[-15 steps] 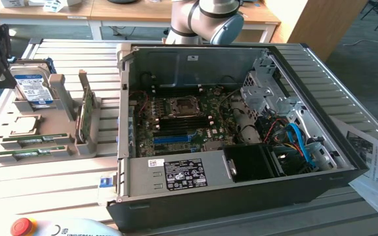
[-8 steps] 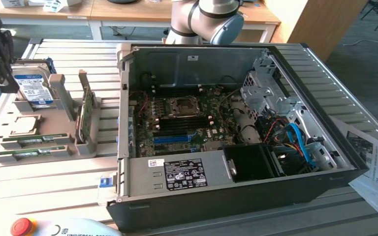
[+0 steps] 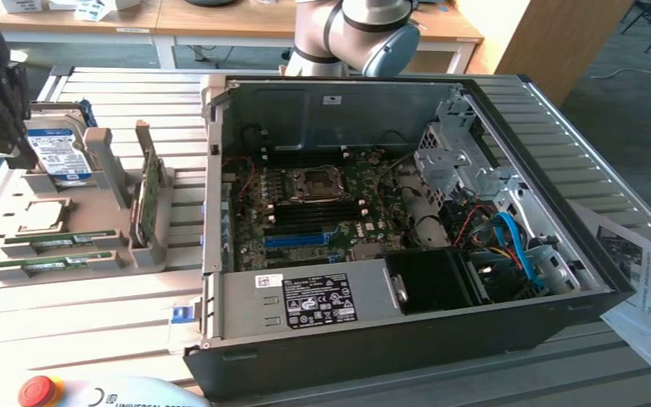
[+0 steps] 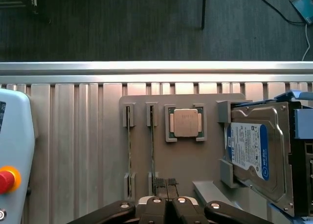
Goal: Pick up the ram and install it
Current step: 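Pick up the ram and move it above insertion slot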
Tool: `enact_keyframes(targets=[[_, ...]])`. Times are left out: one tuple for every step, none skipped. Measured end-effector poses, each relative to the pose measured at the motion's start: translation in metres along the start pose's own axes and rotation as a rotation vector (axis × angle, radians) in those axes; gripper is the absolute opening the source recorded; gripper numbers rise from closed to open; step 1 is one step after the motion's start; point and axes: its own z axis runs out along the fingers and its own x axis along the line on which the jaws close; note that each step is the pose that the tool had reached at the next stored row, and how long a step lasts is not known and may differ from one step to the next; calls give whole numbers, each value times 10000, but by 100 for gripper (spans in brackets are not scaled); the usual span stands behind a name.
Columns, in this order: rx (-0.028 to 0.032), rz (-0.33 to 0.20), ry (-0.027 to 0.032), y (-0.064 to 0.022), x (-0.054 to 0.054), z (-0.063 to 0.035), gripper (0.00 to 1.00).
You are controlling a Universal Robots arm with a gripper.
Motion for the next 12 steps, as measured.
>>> enact_keyframes(targets=[[1, 0, -1, 0, 0, 15, 11], [0, 0, 0, -1, 1, 30, 11], [0, 0, 0, -2, 1, 46, 11], [0, 0, 1, -2, 1, 63, 11], [0, 0, 1, -2, 2, 79, 11], [1, 0, 1, -3, 2, 96, 11], [0, 0, 3, -3, 2, 113, 11], [1, 0, 3, -4, 3, 129, 11], [1, 0, 4, -4, 3, 144, 11], [1, 0, 5, -4, 3, 160, 11], [1, 0, 6, -5, 4, 178, 11], [1, 0, 8, -5, 4, 193, 11]])
